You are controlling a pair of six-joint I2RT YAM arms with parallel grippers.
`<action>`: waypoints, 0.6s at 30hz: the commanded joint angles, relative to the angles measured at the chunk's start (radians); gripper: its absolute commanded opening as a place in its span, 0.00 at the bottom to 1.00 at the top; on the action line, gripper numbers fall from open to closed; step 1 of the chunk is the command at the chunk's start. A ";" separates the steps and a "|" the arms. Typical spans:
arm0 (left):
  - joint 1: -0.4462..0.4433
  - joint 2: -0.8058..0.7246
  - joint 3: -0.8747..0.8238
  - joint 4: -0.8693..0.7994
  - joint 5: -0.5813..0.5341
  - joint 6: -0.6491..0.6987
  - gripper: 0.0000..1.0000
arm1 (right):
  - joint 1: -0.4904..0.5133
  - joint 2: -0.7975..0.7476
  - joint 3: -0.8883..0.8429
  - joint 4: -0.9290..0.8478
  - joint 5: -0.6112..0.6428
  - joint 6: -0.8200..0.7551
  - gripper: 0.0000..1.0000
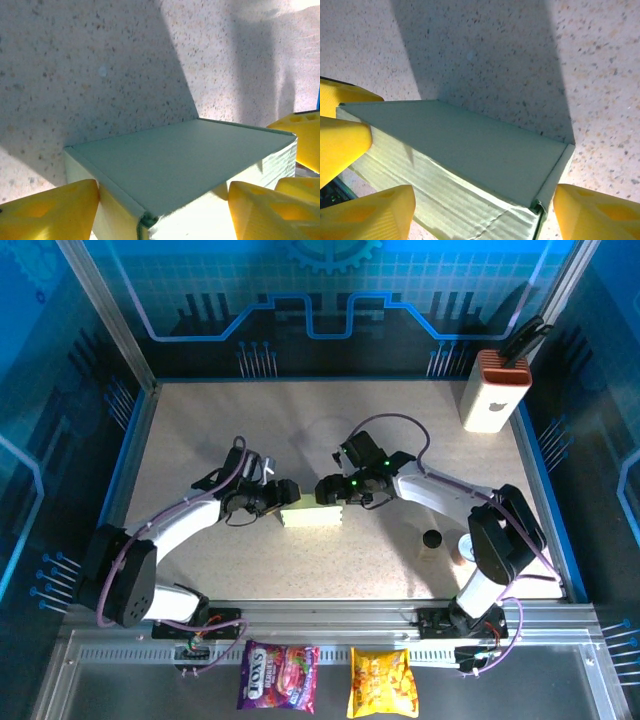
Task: Fold the paper box
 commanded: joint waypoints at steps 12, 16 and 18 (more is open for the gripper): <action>-0.022 -0.117 0.068 -0.195 -0.020 -0.029 0.75 | 0.032 -0.066 0.030 -0.119 0.012 0.005 0.81; -0.022 -0.142 0.062 -0.181 0.002 -0.053 0.74 | 0.030 -0.093 0.017 -0.091 -0.023 0.023 0.82; -0.023 -0.142 0.061 -0.177 0.012 -0.055 0.74 | 0.024 -0.096 0.008 -0.064 -0.055 0.037 0.82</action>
